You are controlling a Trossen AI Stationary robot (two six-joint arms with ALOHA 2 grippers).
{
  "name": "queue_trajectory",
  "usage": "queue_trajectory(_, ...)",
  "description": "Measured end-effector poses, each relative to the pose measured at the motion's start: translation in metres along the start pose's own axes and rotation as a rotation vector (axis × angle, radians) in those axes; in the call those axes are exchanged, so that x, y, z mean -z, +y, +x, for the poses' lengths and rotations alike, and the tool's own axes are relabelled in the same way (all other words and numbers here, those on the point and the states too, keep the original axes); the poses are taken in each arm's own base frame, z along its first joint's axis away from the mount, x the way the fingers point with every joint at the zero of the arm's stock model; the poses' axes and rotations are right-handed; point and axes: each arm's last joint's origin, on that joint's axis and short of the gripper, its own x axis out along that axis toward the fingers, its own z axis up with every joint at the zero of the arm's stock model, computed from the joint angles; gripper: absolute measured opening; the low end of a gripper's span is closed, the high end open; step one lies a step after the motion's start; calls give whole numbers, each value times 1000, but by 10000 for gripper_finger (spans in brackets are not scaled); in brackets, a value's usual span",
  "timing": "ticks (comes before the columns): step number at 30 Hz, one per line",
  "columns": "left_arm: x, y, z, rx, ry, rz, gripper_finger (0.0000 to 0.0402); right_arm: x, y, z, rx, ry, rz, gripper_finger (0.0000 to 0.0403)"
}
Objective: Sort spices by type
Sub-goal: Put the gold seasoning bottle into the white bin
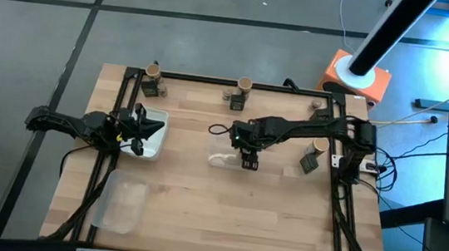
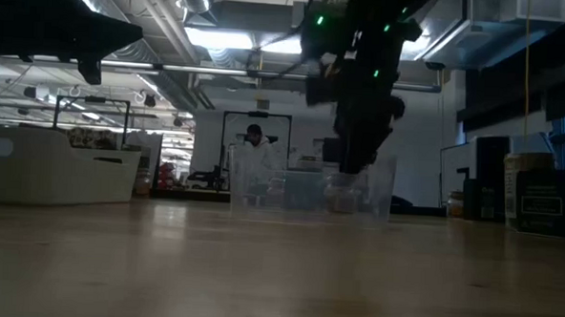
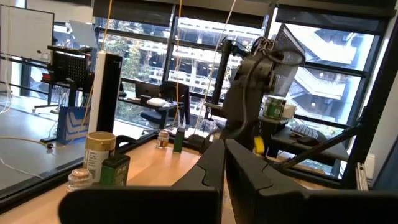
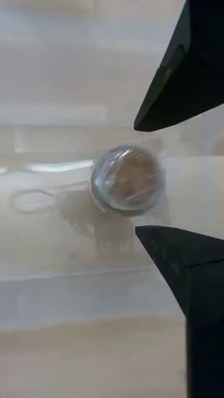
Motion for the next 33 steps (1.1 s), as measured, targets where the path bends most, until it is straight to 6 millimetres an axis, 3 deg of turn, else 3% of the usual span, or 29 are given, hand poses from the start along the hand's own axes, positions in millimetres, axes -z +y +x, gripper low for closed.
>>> queue_trajectory(9,-3,1,0,-30,-30,7,5,22,-1,-79,6,-150,4,260)
queue_trajectory(13,-3,2,0,-84,-35,5,17,40,-1,-95,12,-274,8,260)
queue_trajectory(18,-4,4,0,-137,-37,-10,82,70,0,-92,19,-404,18,260)
queue_trajectory(24,-18,6,2,-255,-40,38,180,101,2,-79,22,-509,76,260)
queue_trajectory(29,-38,9,10,-422,51,89,240,112,2,-75,51,-540,105,260)
queue_trajectory(33,-58,11,21,-547,96,120,264,113,1,-72,66,-551,110,260)
